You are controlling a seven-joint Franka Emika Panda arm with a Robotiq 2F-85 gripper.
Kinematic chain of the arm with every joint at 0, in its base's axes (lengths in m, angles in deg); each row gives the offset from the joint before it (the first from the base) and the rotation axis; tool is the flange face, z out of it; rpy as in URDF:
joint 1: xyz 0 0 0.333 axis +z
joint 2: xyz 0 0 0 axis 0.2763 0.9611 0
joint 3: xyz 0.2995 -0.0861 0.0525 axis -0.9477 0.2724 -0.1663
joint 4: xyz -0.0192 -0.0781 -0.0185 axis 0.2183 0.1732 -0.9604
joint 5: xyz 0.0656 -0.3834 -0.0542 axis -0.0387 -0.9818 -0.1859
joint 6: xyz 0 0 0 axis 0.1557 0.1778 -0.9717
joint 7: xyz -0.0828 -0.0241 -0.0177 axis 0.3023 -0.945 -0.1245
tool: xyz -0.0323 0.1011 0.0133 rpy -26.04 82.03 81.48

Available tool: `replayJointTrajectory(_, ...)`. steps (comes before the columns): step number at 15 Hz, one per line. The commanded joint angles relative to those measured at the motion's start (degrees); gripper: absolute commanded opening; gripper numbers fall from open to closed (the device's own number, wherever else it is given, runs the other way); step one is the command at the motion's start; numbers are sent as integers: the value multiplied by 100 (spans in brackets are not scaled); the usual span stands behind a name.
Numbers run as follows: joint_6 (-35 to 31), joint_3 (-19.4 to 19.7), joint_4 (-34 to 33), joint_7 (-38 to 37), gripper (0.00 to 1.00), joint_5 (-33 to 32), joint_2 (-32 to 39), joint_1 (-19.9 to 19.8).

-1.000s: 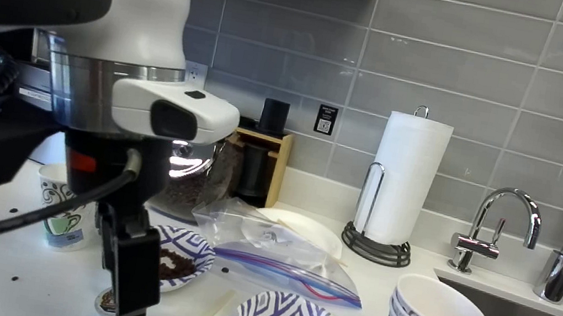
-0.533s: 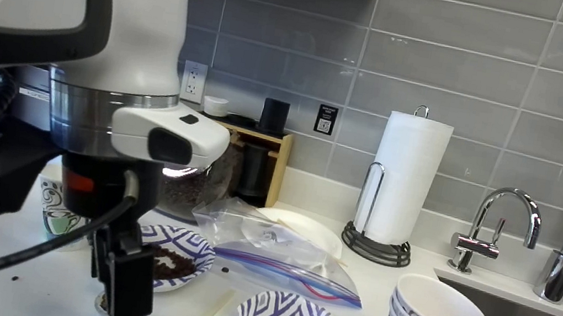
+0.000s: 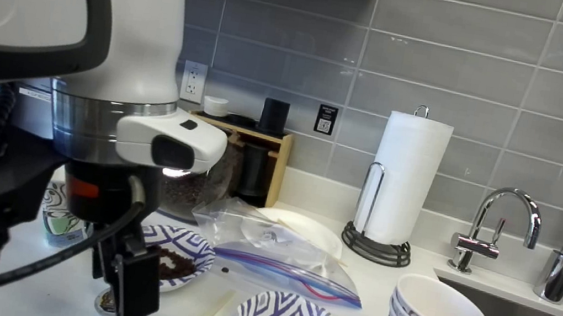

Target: Open the silver bin on the left then put the coffee pod inside the bin.

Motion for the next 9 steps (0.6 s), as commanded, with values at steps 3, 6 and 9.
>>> replayJointTrajectory(3, -150, 47, -74, 326, 100, 108, 221, 129)
replayJointTrajectory(6, -180, 47, -96, 414, 100, 85, 268, 145)
replayJointTrajectory(9, -169, 47, -146, 487, 100, 62, 322, 147)
